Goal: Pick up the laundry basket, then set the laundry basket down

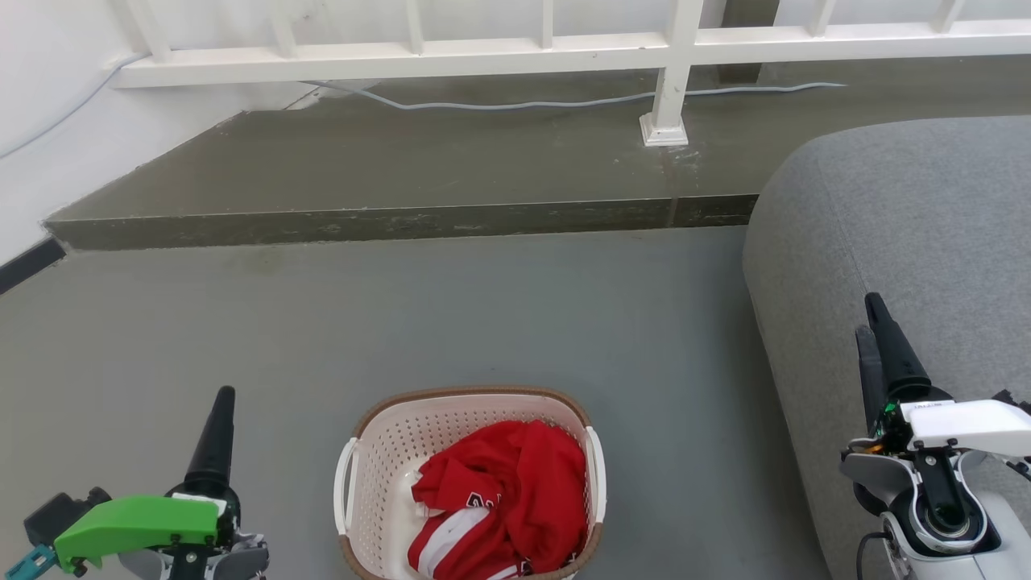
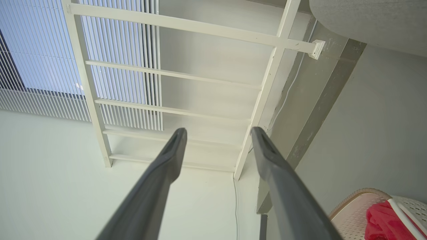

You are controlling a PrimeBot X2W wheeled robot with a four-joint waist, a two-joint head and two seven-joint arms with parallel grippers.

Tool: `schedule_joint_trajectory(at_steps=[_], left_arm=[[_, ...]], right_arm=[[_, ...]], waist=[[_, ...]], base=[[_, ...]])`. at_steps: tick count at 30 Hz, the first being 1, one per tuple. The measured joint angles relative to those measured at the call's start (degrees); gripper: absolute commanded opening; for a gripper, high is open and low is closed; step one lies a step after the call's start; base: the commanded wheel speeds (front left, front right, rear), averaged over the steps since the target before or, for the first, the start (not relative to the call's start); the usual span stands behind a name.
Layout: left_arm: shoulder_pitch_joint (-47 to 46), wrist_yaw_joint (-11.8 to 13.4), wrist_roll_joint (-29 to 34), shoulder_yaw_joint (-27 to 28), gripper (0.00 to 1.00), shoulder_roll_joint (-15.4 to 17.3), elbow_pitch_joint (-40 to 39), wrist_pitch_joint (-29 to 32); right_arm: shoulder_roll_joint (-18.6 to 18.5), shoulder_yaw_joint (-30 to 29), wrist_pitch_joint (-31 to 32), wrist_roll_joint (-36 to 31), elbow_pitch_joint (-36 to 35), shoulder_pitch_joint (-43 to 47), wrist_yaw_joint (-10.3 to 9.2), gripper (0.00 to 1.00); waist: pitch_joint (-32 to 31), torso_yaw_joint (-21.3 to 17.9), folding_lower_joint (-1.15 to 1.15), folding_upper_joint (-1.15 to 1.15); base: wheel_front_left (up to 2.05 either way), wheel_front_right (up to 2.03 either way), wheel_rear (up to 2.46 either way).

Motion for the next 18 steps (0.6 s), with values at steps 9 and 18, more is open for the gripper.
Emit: schedule_joint_trajectory(at_steps=[9,18], left_arm=[[-1.09,-0.01,7.06,-2.68,1.0,1.86,-0.86,-1.83],[-1.14,0.02,16.61,-4.75,1.0,3.77,-1.07,-3.56]], right_arm=[[-1.11,1.92,-1.13,-6.69,-0.97,-0.21,0.01,1.0],[-3.03,3.22,-2.45,-16.89,-1.4,-0.77,0.01,1.0]], waist=[[-0.04,-0.22,0.0,0.0],[-0.16,-0.46,0.0,0.0]], base=[[0.0,0.0,0.0],[0.0,0.0,0.0]])
